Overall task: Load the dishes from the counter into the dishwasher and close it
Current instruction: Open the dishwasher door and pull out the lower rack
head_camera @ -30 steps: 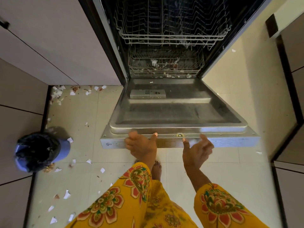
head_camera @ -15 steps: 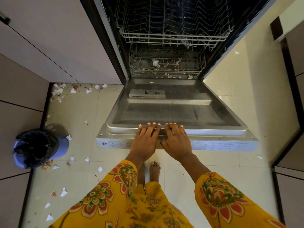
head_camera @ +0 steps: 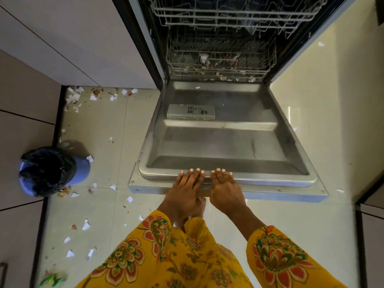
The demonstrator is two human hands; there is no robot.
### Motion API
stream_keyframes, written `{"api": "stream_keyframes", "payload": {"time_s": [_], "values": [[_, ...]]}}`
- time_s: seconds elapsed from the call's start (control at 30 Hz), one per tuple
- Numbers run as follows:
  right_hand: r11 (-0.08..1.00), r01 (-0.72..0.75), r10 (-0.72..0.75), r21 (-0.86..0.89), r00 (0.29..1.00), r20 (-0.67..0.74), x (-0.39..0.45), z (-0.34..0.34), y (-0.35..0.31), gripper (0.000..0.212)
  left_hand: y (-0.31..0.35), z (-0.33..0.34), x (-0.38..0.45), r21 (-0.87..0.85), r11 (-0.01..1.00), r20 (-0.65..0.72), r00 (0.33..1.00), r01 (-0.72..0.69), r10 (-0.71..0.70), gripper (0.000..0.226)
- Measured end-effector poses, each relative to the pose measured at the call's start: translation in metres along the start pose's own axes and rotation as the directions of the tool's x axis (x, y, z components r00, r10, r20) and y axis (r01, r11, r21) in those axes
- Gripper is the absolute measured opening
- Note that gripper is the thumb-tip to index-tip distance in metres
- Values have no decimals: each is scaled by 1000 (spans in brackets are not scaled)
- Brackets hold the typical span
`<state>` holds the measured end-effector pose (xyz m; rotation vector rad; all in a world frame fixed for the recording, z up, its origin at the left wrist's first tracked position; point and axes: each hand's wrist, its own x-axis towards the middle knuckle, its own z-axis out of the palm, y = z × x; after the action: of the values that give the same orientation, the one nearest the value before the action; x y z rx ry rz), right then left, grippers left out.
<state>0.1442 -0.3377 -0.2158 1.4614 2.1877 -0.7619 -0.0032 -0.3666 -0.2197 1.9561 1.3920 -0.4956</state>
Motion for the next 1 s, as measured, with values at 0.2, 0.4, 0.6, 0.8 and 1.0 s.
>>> {"api": "stream_keyframes", "payload": {"time_s": [0.2, 0.4, 0.6, 0.8, 1.0], "values": [[998, -50, 34, 43, 951, 307, 7, 36, -1, 65, -13, 49, 15, 68, 995, 123, 991, -69, 60, 71], [998, -57, 49, 10, 922, 384, 25, 82, 3, 57, -24, 104, 32, -16, 998, 127, 990, -60, 61, 78], [998, -65, 57, 7, 919, 391, 38, 140, 11, 55, -35, 159, 53, 41, 996, 190, 979, -77, 68, 67], [996, -89, 79, 2, 900, 429, 52, 181, 10, 60, -49, 202, 72, 50, 993, 194, 976, -110, 99, 68], [993, -115, 90, 18, 860, 503, 66, 204, 12, 71, -54, 212, 89, 41, 991, 268, 957, -129, 113, 96]]}}
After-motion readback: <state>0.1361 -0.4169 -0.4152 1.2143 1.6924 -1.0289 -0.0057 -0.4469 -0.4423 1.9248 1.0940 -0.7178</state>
